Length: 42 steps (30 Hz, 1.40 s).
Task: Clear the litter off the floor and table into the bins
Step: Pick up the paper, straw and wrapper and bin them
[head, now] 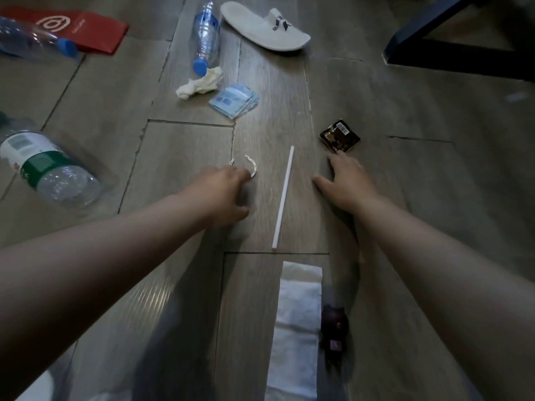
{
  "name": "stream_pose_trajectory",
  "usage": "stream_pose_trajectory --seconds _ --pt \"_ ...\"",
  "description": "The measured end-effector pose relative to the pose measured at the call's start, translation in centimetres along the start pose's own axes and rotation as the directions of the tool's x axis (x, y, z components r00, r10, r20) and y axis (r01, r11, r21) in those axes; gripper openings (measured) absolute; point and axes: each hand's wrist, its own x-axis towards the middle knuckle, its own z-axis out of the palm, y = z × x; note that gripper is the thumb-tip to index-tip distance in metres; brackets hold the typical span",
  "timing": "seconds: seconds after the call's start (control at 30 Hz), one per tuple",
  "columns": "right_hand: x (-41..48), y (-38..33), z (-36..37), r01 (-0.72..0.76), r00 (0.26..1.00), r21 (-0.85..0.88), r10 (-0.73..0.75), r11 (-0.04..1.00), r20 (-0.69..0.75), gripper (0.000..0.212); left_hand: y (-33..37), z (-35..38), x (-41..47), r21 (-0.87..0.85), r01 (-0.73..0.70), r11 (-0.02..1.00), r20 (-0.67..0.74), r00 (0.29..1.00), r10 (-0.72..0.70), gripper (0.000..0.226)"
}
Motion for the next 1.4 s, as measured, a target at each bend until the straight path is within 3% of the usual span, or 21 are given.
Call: stream_pose_trajectory --seconds 0.37,0.73,0.83,1.0,1.13,1.4 --pt "-7.2 0.6 -0.3 0.103 0.994 0.01 -0.103 0.995 0.046 0.062 2.3 1.4 -3.0 0.006 -0.053 0.999 0.05 0.997 0.053 0.048" --pt "-21.0 0.8 1.3 0.06 0.971 0.051 -0.071 0.997 0.23 0.074 5.2 2.7 -4.7 0.085 -0.059 0.995 0.119 0.992 0.049 0.067" --pt "-23.7 0.9 1.8 0.043 0.968 0.097 -0.066 0.994 0.243 0.074 5.9 3.2 -4.4 0.102 -0.046 0.994 0.16 0.987 0.029 0.061" --pt "-27.1 0.9 2.9 -0.015 0.974 0.154 -0.021 0.988 0.227 0.075 6.1 3.5 -6.0 0.184 -0.161 0.97 0.149 0.98 0.134 0.045" --pt "-28.8 0.3 3.4 -0.039 0.983 0.177 0.005 0.983 0.186 0.076 4.8 3.9 -9.5 0.236 -0.244 0.941 0.163 0.964 0.209 0.048" --pt "-30.6 -1.0 3.2 -0.017 0.987 0.224 -0.019 0.974 0.159 0.071 3.2 5.6 -18.6 0.015 -0.227 0.974 0.391 0.897 0.203 0.07"
